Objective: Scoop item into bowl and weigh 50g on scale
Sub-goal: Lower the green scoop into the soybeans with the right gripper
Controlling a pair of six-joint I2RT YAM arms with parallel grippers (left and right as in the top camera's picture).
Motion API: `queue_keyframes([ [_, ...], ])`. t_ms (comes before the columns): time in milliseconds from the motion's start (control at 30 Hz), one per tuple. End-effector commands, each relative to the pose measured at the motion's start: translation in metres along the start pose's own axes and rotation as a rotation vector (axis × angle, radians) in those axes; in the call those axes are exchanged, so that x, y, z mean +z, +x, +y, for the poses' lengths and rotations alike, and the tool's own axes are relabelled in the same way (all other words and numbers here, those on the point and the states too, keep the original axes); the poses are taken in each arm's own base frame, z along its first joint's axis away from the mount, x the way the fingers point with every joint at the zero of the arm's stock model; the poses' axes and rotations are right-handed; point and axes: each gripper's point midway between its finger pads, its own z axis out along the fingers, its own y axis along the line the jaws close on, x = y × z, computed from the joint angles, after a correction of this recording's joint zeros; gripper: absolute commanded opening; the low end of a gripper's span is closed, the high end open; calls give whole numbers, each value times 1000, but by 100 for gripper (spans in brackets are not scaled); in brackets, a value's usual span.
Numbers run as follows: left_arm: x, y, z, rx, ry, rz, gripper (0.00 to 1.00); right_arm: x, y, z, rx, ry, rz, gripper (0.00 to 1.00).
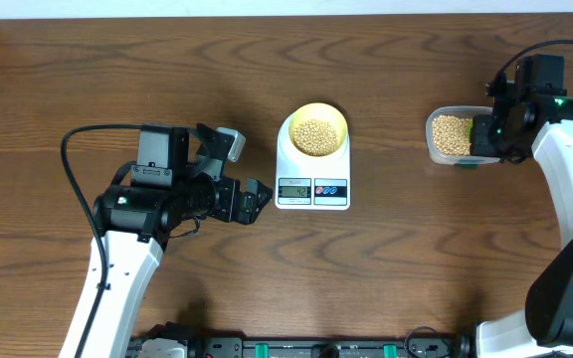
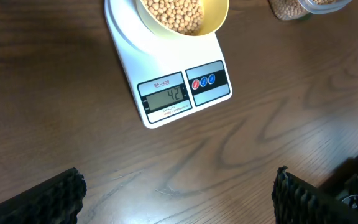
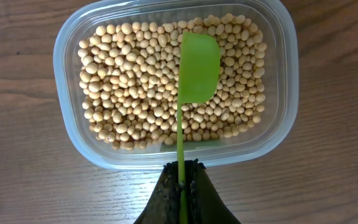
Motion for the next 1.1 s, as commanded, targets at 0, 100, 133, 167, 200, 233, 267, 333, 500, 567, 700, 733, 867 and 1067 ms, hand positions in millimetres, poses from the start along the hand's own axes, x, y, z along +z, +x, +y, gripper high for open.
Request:
queue_keyframes([
  [0, 0, 0, -3, 19, 17, 0, 98, 7, 7, -3, -12, 12, 30, 1],
  [100, 0, 0, -3, 19, 17, 0, 98, 12, 9, -3, -11, 11, 44, 1],
  [133, 0, 0, -3, 19, 17, 0, 98, 13, 9, -3, -11, 10, 47, 1],
  [167, 0, 0, -3, 19, 17, 0, 98, 14, 9, -3, -11, 10, 49, 1],
  [200, 0, 0, -3, 19, 17, 0, 98, 14, 9, -3, -11, 7, 48, 1],
  [233, 0, 0, -3, 19, 17, 0, 98, 15, 9, -3, -11, 7, 47, 1],
  [267, 0, 0, -3, 19, 17, 0, 98, 15, 8, -2, -11, 5, 45, 1],
  [333, 0, 0, -3, 19, 17, 0, 98, 17, 7, -1, -11, -2, 42, 1],
  [500, 0, 0, -3, 19, 17, 0, 98, 27, 8, 16, -7, -107, 59, 1],
  [567, 0, 0, -3, 19, 17, 0, 98, 30, 9, 23, -4, -148, 69, 1],
  [700, 0, 0, -3, 19, 17, 0, 98, 36, 13, 30, 0, -191, 91, 1],
  [733, 0, 0, -3, 19, 17, 0, 98, 37, 13, 31, 2, -196, 96, 1],
  [867, 0, 0, -3, 19, 17, 0, 98, 39, 15, 31, 4, -200, 105, 1],
  [1067, 0, 0, -3, 18, 17, 0, 98, 37, 14, 38, 47, -245, 108, 1],
])
